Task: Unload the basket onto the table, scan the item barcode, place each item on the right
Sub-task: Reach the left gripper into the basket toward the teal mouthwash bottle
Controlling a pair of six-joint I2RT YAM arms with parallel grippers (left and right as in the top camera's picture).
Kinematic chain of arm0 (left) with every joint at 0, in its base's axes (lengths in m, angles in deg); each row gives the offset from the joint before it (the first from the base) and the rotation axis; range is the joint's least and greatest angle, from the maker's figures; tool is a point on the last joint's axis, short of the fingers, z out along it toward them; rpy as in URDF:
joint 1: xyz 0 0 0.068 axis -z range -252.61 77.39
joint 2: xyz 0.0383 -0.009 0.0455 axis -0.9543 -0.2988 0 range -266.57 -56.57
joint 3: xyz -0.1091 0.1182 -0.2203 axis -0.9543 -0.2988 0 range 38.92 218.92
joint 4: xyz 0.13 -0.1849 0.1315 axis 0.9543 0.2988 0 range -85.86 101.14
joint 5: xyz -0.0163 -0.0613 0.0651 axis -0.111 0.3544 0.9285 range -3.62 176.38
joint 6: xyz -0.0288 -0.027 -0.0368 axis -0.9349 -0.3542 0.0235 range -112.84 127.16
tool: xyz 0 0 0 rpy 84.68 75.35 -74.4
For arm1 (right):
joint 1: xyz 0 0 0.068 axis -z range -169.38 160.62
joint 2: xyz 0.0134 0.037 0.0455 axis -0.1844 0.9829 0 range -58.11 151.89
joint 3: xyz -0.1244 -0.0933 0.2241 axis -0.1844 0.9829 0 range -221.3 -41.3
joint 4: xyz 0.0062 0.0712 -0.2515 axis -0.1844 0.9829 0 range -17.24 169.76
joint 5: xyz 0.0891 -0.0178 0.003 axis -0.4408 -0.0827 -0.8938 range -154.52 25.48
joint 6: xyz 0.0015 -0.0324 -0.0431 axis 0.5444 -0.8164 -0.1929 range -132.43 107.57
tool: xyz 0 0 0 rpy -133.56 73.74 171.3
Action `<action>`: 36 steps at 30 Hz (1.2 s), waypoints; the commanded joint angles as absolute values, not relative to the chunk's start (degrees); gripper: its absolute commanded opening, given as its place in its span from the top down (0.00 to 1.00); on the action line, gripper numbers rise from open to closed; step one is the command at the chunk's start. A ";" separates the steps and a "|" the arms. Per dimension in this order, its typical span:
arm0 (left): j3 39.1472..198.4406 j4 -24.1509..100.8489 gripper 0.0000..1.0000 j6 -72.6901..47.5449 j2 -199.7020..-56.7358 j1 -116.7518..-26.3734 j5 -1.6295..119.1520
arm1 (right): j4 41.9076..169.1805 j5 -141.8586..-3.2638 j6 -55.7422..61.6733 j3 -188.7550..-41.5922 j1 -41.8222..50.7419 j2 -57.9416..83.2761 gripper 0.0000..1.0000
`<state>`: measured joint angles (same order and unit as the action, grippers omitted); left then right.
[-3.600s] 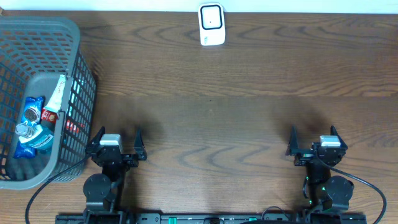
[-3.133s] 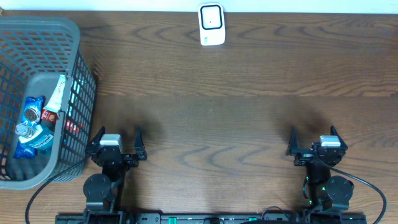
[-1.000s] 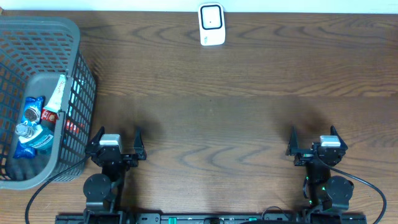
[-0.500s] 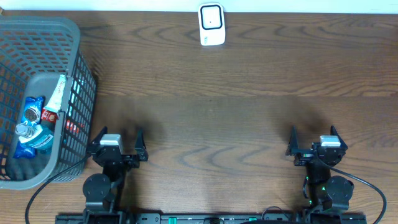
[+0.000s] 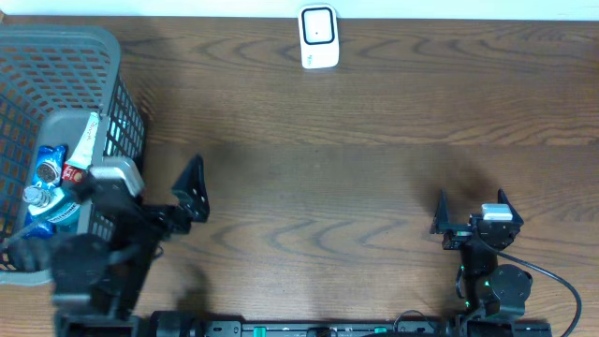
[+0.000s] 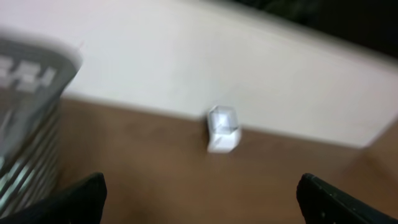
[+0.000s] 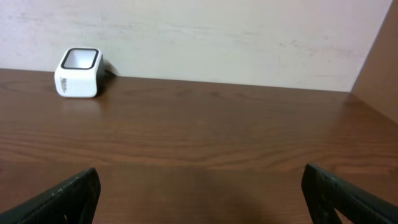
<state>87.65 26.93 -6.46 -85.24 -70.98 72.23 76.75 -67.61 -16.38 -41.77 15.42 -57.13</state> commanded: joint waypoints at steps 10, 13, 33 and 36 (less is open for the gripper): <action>96.63 24.50 0.02 -15.69 -89.19 -70.92 63.37 | 76.86 -67.39 -15.70 -41.61 15.07 -57.35 0.01; 99.25 25.97 0.02 -16.65 -91.03 -70.94 66.80 | 76.86 -67.39 -15.72 -41.61 15.07 -57.35 0.01; 161.50 71.41 0.02 -20.63 -136.27 -70.92 111.20 | 76.86 -67.39 -15.72 -41.61 15.07 -57.35 0.01; 161.50 72.00 0.02 -21.26 -138.26 -71.03 113.53 | 76.86 -67.39 -15.72 -41.61 15.07 -57.35 0.01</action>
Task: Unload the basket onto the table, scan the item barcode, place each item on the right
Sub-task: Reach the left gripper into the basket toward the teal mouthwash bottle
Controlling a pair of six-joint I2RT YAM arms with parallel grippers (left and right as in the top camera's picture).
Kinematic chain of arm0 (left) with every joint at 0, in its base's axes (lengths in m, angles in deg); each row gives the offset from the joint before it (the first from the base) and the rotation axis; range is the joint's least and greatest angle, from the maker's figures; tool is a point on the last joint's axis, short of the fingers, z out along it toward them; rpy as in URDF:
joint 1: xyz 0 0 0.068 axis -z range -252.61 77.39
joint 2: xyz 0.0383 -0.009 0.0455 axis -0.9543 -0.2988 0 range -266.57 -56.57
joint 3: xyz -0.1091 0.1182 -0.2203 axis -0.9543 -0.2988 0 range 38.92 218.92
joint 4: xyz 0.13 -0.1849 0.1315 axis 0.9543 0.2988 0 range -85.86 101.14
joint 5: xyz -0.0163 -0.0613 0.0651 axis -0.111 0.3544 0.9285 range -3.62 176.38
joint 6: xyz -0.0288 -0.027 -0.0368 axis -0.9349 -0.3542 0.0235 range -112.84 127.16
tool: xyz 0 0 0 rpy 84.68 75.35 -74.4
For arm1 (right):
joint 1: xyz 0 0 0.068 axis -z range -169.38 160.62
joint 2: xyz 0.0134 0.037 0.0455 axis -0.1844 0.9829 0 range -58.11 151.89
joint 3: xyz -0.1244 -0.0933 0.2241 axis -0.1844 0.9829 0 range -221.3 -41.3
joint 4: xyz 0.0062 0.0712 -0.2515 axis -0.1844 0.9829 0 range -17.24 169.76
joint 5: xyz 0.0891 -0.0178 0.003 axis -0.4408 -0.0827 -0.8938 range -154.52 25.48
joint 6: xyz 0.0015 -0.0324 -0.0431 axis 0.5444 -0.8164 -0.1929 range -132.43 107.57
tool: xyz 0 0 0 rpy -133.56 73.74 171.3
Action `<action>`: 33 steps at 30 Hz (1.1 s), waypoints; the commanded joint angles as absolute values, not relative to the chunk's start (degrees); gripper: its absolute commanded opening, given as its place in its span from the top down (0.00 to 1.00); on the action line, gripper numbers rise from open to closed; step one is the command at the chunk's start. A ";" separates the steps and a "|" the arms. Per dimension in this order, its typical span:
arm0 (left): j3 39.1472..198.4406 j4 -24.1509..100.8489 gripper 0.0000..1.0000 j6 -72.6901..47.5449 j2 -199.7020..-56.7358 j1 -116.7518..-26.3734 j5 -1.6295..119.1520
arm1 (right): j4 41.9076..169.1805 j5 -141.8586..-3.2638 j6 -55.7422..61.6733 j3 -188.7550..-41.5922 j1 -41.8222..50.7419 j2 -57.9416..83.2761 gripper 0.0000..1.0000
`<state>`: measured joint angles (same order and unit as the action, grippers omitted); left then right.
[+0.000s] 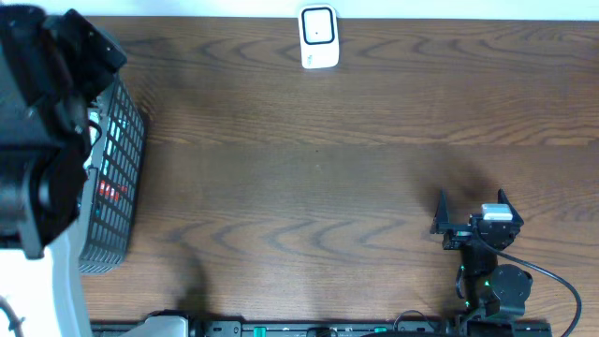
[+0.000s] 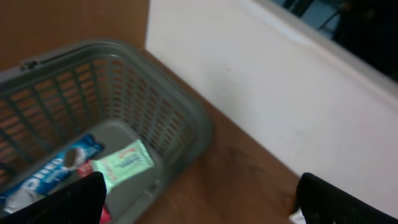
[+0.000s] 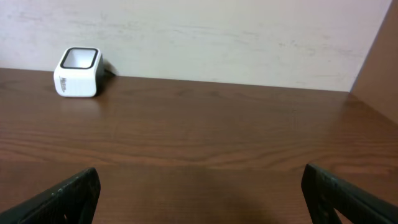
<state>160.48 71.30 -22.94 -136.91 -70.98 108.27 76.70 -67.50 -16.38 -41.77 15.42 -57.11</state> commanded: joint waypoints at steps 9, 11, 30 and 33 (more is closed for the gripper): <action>161.50 96.13 0.02 -70.48 -143.81 -86.11 116.31 | 76.86 -67.39 -15.72 -41.61 15.07 -57.35 0.01; 161.50 99.32 0.02 -73.80 -145.37 -90.26 113.29 | 76.86 -67.39 -15.72 -41.61 15.07 -57.35 0.01; 145.39 97.92 0.02 -75.07 -153.87 -105.85 98.85 | 76.86 -67.39 -15.70 -41.61 15.07 -57.35 0.01; 141.94 95.76 0.02 -75.07 -153.89 -106.61 99.28 | 76.86 -67.39 -15.70 -41.61 15.07 -57.35 0.01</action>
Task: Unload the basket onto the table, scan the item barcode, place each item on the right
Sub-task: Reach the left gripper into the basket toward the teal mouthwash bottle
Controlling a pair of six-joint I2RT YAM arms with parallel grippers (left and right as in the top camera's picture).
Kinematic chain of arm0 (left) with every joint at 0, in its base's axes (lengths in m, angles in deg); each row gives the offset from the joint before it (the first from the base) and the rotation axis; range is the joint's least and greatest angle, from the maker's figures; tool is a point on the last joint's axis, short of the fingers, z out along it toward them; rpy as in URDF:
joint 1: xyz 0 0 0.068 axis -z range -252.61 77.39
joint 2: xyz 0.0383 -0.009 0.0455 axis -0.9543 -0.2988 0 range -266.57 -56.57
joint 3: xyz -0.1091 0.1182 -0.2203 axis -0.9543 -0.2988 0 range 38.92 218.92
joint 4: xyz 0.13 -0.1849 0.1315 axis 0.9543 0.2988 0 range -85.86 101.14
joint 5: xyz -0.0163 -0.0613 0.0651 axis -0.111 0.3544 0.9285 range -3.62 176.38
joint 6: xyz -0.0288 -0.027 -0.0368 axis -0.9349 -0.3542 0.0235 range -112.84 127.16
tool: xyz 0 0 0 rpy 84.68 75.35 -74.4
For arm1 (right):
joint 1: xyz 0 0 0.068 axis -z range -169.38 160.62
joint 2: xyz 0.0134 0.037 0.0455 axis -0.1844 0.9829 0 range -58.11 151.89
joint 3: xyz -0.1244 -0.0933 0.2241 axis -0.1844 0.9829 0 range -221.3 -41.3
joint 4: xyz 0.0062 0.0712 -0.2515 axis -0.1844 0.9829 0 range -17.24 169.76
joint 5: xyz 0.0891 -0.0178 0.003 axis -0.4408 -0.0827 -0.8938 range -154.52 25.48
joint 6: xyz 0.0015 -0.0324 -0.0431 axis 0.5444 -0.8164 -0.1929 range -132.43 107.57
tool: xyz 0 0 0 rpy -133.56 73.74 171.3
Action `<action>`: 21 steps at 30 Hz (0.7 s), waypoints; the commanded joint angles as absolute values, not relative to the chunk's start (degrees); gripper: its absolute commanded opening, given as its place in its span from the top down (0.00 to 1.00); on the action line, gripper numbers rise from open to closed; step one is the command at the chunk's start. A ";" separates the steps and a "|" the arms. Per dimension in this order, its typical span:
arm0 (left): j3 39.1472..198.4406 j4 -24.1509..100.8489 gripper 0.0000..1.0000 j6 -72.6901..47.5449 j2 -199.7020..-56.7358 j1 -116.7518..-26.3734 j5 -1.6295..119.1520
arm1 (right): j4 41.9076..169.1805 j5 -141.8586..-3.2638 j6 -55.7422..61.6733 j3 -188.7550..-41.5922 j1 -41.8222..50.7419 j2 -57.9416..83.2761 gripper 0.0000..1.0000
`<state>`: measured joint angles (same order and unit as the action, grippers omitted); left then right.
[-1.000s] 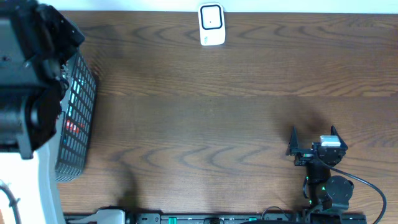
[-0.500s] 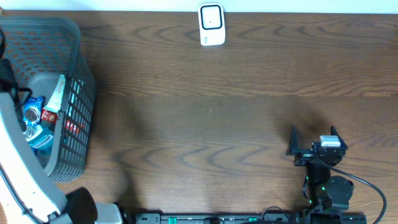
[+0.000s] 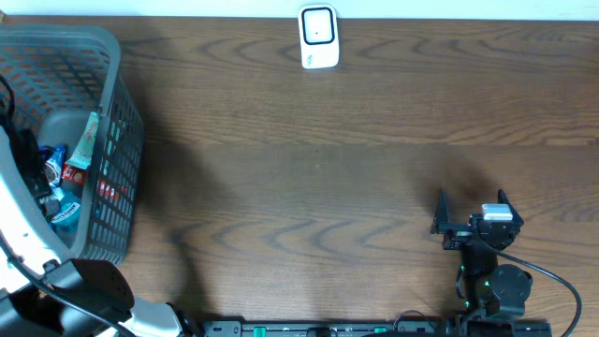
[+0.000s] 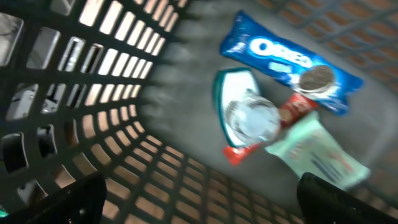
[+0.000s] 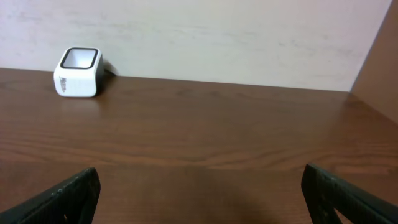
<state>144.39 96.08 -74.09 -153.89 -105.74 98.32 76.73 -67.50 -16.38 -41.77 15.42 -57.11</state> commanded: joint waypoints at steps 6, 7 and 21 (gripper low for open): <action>134.77 90.42 0.02 -75.05 -153.89 -107.90 99.26 | 76.86 -67.39 -15.72 -41.61 15.07 -57.35 0.01; 133.74 89.57 0.02 -75.03 -153.89 -108.10 99.28 | 76.86 -67.39 -15.72 -41.61 15.07 -57.35 0.01; 129.98 82.84 0.02 -70.48 -153.89 -109.19 99.31 | 76.86 -67.39 -15.72 -41.61 15.07 -57.35 0.01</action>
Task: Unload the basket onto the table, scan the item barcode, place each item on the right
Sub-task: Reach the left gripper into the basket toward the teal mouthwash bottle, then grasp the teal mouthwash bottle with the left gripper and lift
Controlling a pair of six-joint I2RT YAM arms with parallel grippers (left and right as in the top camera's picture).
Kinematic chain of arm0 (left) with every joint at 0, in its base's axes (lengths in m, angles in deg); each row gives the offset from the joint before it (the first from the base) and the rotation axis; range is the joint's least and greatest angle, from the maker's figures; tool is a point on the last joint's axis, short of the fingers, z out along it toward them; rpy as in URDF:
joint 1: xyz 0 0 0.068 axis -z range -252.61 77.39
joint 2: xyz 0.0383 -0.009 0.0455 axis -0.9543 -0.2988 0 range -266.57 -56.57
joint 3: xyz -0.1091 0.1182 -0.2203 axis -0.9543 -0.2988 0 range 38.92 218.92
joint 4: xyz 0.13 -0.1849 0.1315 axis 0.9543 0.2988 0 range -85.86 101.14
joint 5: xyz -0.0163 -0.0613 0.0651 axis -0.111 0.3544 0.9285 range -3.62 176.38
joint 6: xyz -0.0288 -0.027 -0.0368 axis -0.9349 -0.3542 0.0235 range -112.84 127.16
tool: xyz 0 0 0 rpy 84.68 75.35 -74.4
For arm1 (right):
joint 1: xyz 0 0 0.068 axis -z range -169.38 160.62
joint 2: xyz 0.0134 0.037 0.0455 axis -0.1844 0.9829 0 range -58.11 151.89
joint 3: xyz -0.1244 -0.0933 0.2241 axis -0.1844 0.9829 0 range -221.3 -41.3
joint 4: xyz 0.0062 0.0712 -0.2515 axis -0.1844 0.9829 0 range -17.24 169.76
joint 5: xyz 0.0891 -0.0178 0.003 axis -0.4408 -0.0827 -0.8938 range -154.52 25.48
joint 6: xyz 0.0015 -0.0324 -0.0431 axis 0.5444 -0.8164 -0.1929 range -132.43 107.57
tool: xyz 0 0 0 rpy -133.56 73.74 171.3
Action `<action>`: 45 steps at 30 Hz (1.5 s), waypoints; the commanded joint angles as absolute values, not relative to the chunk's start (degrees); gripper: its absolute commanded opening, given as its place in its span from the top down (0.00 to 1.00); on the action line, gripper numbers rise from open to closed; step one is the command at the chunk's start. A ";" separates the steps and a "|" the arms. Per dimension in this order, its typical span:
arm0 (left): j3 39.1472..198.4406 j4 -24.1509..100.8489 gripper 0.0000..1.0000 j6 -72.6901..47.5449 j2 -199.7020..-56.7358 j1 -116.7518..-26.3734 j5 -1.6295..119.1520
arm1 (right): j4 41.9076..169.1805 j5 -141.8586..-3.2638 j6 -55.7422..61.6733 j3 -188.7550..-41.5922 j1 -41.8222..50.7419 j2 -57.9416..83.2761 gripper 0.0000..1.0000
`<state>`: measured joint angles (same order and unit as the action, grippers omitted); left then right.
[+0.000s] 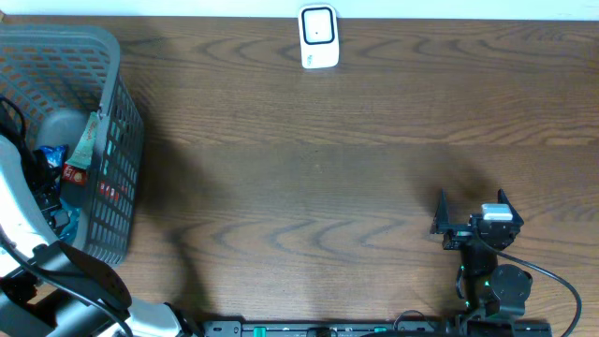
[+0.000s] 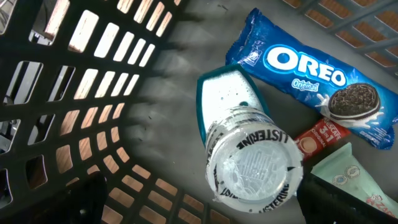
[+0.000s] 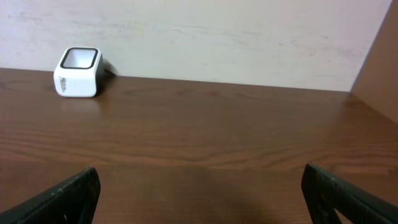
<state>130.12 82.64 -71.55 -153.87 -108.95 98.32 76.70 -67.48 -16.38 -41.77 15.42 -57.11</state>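
Observation:
Inside the grey basket (image 1: 103,56) lie a Listerine bottle (image 2: 254,163) with its clear cap up, a blue Oreo pack (image 2: 311,68), a red packet (image 2: 317,138) and a mint-green packet (image 2: 348,177). My left gripper (image 2: 205,205) is open low in the basket, with the bottle cap between its fingertips (image 2: 81,199) and just ahead of them. The white scanner (image 1: 318,37) stands at the table's far edge, also seen as the scanner (image 3: 78,72) in the right wrist view. My right gripper (image 3: 202,199) is open over bare wood at the front right (image 1: 471,208).
The basket's slotted walls (image 2: 74,93) close in around the left gripper. A pale wall (image 3: 217,37) runs behind the table. Brown tabletop (image 1: 318,187) lies between basket and right arm.
My left gripper has moved closer to the Listerine bottle, which now fills more of the wrist view. The right arm has not moved.
My left gripper was open over the table beside the basket, facing the scanner. Then it was high above the basket, looking down into it. Then it was inside the basket above the items, and now it is close over the bottle.

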 commanded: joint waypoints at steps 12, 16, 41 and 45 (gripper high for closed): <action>129.98 78.45 0.02 -75.42 -154.33 -109.25 101.21 | 76.86 -67.39 -15.72 -41.61 15.07 -57.35 0.01; 129.35 78.62 0.02 -76.47 -154.65 -109.25 101.47 | 76.86 -67.39 -15.72 -41.61 15.07 -57.35 0.01; 119.69 74.99 0.54 -78.77 -154.68 -112.88 105.10 | 76.86 -67.39 -15.72 -41.61 15.07 -57.35 0.01; 119.69 75.17 0.54 -78.61 -154.68 -112.88 105.10 | 76.86 -67.39 -15.72 -41.61 15.07 -57.35 0.01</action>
<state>119.95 74.60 -79.44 -153.98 -112.69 103.72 76.73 -67.50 -16.38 -41.77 15.42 -57.11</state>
